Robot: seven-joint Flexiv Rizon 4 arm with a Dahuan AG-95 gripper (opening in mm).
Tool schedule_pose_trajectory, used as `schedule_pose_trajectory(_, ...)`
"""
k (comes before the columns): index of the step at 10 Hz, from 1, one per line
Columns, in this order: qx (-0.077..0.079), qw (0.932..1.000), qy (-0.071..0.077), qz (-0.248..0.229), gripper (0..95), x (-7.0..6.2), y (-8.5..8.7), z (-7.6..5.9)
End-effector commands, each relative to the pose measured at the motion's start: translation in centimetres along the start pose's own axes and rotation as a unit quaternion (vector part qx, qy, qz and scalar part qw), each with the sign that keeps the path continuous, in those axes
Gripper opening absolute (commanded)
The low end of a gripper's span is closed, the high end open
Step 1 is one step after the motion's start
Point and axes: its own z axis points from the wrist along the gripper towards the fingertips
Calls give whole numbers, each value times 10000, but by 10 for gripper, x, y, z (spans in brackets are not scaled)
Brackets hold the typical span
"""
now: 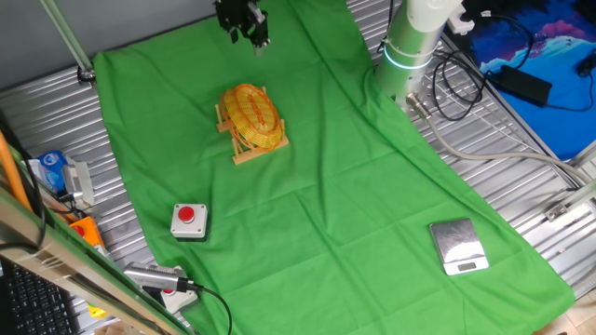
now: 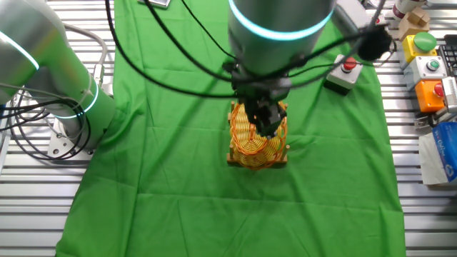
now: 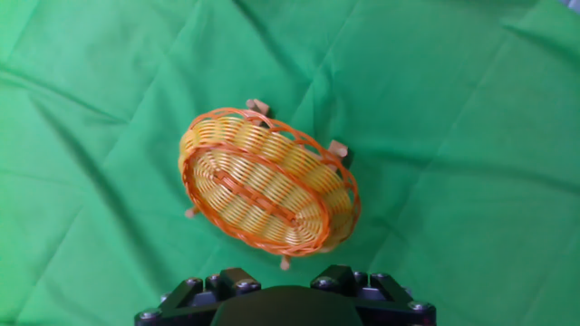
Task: Put the dish on the dish rack
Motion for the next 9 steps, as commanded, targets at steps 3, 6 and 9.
schedule_pose_trajectory(3,-74,9993,167,-333,570,8,-11,8)
schedule_pose_trajectory(6,-15,9985,198,-513,570,11,-8,8)
schedule_pose_trajectory(9,32,9995,230,-213,570,16,-5,8)
